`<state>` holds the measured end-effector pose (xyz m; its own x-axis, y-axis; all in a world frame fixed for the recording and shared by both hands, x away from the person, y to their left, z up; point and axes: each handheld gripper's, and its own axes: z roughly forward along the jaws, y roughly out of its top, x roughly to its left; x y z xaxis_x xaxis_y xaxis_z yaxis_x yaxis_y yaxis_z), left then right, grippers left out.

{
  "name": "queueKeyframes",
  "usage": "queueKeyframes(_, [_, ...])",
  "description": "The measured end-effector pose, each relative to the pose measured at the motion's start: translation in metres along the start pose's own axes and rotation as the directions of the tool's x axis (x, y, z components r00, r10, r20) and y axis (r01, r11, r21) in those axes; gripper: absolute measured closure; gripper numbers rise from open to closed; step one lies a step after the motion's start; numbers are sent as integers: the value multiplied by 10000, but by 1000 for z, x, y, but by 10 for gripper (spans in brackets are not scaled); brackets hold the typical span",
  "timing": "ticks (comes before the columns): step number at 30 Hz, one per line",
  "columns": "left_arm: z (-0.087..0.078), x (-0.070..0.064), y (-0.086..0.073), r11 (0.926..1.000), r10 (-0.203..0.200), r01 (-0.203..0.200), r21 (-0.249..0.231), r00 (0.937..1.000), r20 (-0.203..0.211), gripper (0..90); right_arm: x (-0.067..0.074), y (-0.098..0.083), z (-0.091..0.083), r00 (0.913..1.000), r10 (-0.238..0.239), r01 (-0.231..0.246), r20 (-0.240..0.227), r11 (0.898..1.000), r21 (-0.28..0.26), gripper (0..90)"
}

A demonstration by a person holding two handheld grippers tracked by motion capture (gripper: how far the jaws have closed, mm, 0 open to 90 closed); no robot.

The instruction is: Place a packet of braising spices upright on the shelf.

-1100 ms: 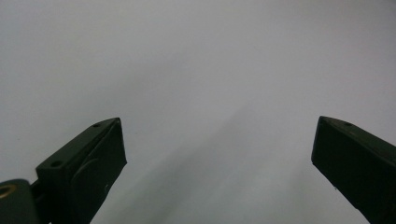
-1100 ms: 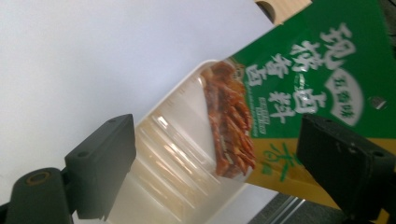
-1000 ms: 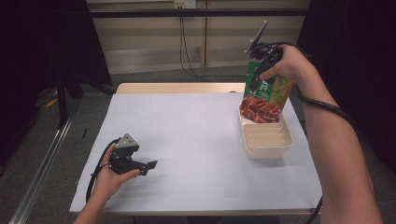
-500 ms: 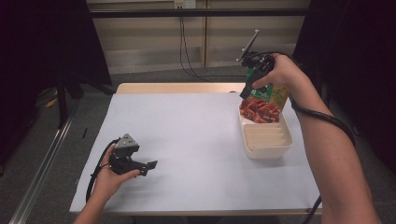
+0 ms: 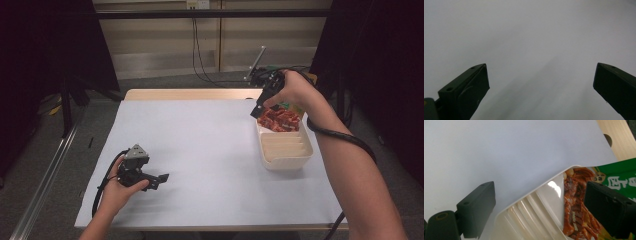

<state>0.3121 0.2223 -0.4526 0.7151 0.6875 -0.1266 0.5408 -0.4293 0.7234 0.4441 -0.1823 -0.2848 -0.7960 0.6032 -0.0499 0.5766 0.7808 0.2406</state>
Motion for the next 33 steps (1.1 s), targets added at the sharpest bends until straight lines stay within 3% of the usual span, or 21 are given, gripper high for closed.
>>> queueKeyframes(16, [1,1,-1,9998,103,-97,-150,9990,424,2,18,-1,18,9989,-471,471,-61,9989,46,104])
queueKeyframes(20, [2,1,-2,9999,37,-28,-157,9985,552,2,26,0,24,9967,-798,798,-158,9968,0,104])
queueKeyframes(25, [3,0,-4,9997,100,-90,-209,9989,456,2,30,-1,32,9959,-863,864,-256,9963,24,104])
queueKeyframes(33, [3,0,-4,9999,73,-67,-119,9986,529,2,45,1,50,9896,-1359,1363,-461,9907,42,104])
